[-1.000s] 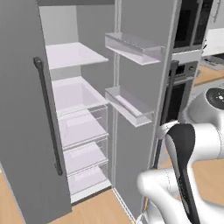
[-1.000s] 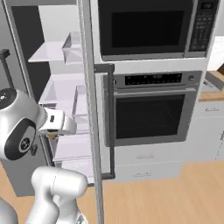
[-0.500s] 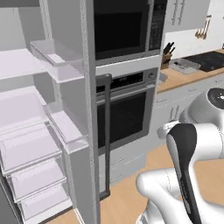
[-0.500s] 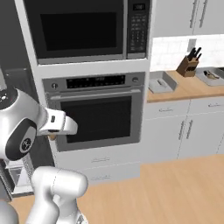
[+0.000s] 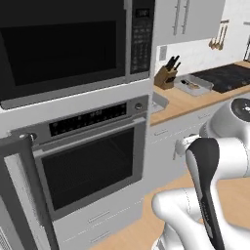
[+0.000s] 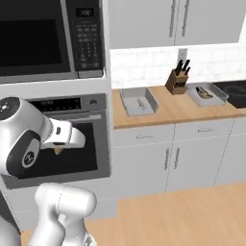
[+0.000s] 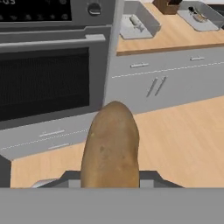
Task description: Place one sweet potato and one fish in each tupperware on the nearby counter, to pack two identical lunches.
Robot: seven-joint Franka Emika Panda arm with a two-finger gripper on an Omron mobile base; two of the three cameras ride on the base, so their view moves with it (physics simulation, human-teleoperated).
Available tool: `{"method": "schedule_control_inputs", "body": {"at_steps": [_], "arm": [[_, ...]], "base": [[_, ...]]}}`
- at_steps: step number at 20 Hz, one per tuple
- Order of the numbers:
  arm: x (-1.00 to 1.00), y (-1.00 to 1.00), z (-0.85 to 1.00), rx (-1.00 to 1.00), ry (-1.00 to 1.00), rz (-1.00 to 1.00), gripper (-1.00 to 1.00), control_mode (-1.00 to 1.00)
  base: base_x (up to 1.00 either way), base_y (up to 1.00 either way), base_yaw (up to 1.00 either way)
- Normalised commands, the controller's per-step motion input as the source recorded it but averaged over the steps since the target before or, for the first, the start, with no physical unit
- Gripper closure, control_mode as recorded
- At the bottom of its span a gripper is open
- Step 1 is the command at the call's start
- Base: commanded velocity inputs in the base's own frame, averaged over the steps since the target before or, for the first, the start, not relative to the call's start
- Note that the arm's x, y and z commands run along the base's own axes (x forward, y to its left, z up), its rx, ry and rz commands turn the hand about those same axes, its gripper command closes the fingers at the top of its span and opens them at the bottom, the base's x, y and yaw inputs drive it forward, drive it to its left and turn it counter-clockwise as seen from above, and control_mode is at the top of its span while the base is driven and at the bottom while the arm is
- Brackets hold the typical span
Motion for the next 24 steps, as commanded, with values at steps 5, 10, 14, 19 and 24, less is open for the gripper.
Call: {"method": "schedule_control_inputs", "body": {"at_steps": [5, 10, 14, 19, 24], "arm": [[0.0, 0.0, 0.0, 0.0, 0.0, 0.0, 1.0, 1.0], [0.0, 0.0, 0.0, 0.0, 0.0, 0.0, 1.0, 1.0], [0.0, 0.0, 0.0, 0.0, 0.0, 0.0, 1.0, 1.0], [0.0, 0.0, 0.0, 0.0, 0.0, 0.0, 1.0, 1.0], [0.0, 0.0, 0.0, 0.0, 0.0, 0.0, 1.0, 1.0]], "base": [[1.0, -0.93, 0.1], [1.0, -0.77, 0.23], [1.0, -0.8, 0.28], [0.91, -0.7, 0.33], [0.52, -0.34, 0.43]]}}
